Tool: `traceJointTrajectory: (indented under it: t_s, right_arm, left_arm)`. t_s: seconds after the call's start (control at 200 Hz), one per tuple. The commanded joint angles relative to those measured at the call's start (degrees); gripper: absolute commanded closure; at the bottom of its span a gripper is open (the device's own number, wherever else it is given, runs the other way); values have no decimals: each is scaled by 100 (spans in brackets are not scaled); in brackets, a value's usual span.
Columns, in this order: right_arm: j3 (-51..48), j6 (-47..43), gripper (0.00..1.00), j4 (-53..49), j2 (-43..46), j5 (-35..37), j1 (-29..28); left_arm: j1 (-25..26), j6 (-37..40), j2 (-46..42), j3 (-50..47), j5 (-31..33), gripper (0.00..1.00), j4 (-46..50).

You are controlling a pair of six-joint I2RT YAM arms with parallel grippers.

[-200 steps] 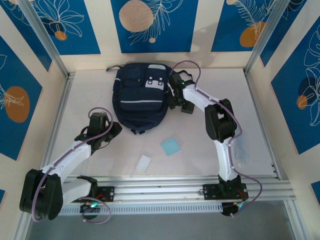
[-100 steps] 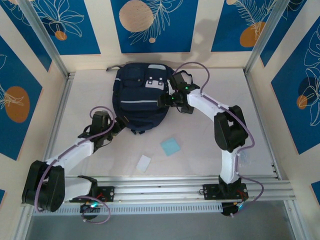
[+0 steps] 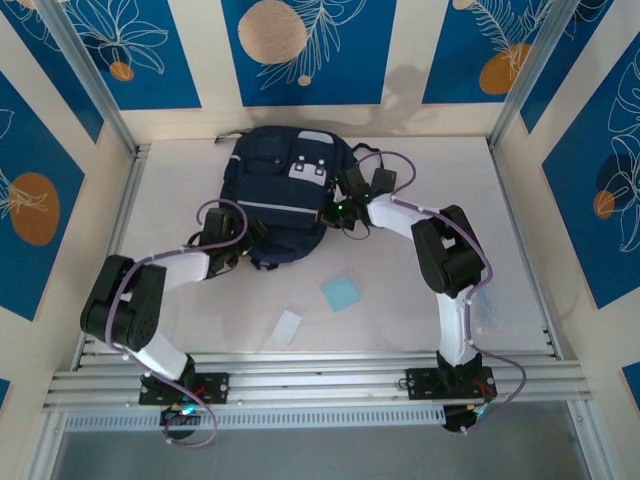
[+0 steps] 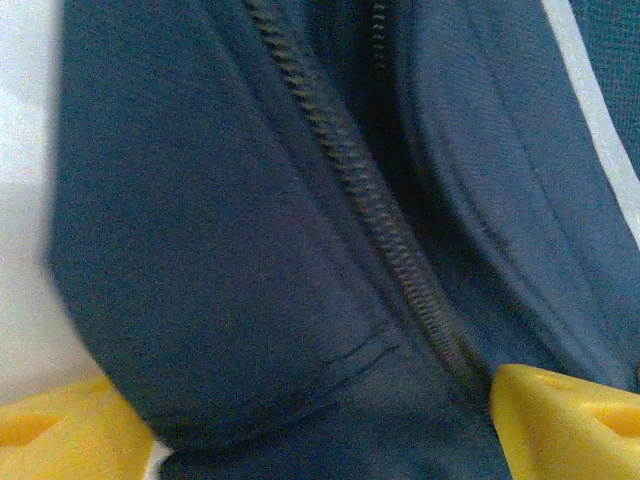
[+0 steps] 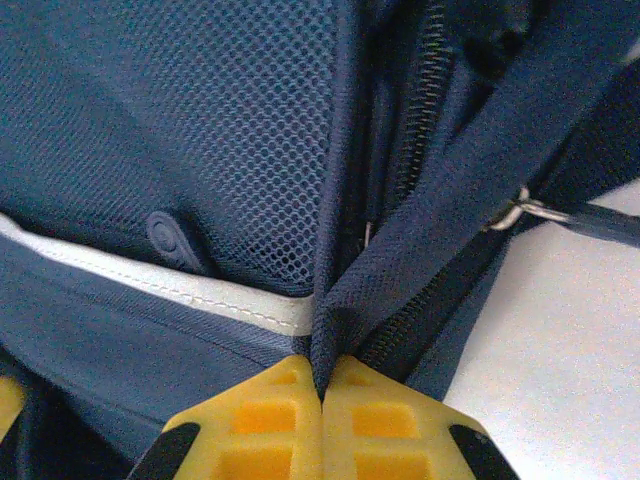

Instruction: Pack books, pencil case, and school supplies into a backpack

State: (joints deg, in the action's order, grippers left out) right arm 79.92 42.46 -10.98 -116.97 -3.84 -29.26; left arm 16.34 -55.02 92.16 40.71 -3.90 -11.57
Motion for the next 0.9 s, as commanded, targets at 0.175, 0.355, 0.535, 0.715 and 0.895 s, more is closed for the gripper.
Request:
traceJointTrajectory:
  t_s: [0.175,0.355,0.535,0.715,0.895]
  right_arm:
    - [-417,951,100,665,355,-1130,-1081]
    - [-161,620,67,145,693,-1111,-1116]
    - [-143,-115,49,-609,1299,-908,-735]
    - [128,-1109,40,-1406,1561,-411,-255]
    - [630,-1861,33,-1583,1135,-346,136]
  left_arm:
    - [-297,701,468,892,99,15,76]
    - [-576,1061,459,1245,-4,15,397]
    - [-744,1562,13,1391,65,15,997]
    - [-737,1871,-695,1195,47,14,1636]
    - [-695,1734,-1269,792,-247,14,1879]
